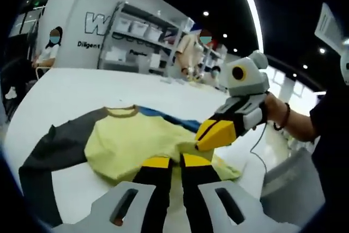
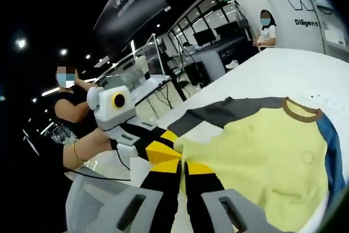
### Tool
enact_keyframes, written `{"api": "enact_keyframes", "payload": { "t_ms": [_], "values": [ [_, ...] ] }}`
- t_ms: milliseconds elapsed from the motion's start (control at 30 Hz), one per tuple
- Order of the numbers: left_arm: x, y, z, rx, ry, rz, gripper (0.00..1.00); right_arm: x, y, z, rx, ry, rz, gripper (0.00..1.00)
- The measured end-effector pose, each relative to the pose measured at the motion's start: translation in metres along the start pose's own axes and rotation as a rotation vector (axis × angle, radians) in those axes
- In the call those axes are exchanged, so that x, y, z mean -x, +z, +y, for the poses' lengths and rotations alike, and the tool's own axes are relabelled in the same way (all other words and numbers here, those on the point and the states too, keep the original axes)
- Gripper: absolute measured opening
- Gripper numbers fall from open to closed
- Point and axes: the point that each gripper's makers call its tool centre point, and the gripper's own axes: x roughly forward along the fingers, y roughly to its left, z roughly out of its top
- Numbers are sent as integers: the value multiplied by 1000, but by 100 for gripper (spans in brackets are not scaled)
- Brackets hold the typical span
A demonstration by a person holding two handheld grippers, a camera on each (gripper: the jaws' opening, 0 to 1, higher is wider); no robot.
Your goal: Fold the garment on the visible template until the final outline fits inside the template.
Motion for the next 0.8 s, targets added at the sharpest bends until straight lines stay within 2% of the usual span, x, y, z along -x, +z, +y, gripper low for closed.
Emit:
{"api": "enact_keyframes", "payload": {
  "t_ms": [100, 167, 333, 533, 700, 800],
  "values": [
    [0, 0, -1, -6, 0, 3, 0, 0, -1, 1, -12, 8, -7, 0],
    [2, 1, 1, -2, 6, -2, 0, -1, 0, 3, -52, 17, -28, 0],
    [11, 3, 1, -2, 16, -1, 0, 2, 1, 2, -12, -11, -42, 0],
    [23, -4, 2, -23, 49, 38, 0, 8, -4, -5, -20, -46, -50, 16],
    [34, -11, 3, -34, 67, 72, 0, 24, -13, -12, -25, -100, -49, 32],
    [39, -16, 4, -37, 79, 92, 0, 35, -18, -17, -27, -136, -54, 38]
  ]
}}
